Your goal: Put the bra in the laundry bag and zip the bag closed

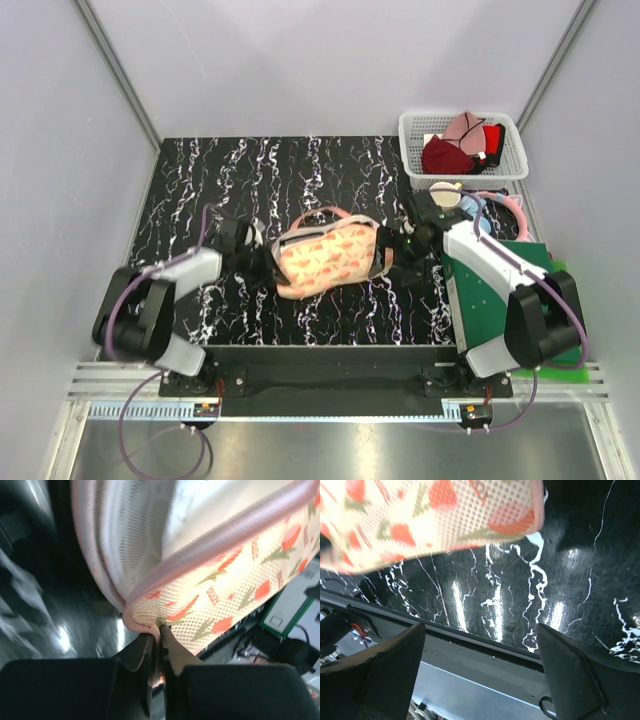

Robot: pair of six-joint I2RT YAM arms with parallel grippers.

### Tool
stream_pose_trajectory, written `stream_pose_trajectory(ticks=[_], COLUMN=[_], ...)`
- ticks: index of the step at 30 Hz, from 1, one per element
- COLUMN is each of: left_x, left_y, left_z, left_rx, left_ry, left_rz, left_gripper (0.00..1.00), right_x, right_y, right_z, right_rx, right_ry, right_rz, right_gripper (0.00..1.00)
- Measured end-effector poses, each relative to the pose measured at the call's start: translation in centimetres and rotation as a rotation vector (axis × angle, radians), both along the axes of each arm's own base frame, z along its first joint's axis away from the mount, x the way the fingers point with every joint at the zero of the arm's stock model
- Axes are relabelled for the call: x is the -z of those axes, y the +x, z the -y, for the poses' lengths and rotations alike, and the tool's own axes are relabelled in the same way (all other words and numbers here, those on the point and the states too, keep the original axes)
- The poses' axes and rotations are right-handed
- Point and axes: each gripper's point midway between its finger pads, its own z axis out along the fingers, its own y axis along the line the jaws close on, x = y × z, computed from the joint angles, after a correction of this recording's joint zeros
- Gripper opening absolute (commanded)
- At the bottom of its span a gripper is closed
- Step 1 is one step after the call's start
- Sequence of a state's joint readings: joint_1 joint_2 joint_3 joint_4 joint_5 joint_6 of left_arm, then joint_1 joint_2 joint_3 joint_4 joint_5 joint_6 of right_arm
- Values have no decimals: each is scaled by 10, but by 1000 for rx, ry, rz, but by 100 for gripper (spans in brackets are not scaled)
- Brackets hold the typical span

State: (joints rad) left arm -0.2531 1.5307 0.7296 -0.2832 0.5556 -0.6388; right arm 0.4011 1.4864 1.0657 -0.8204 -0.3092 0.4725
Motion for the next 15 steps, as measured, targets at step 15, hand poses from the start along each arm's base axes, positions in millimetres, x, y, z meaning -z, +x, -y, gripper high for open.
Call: stream_pose_trajectory(ticks=[15], left_x=[-15], left_y=[-44], left_z=[3], left_rx=[-64], left_ry=[15], left_rz=[52], left_gripper=[49], right_x=[3], right_y=[30], right_z=[-2], right_rx=[-8], right_ry=[-38], right_rz=[90], right_gripper=[84])
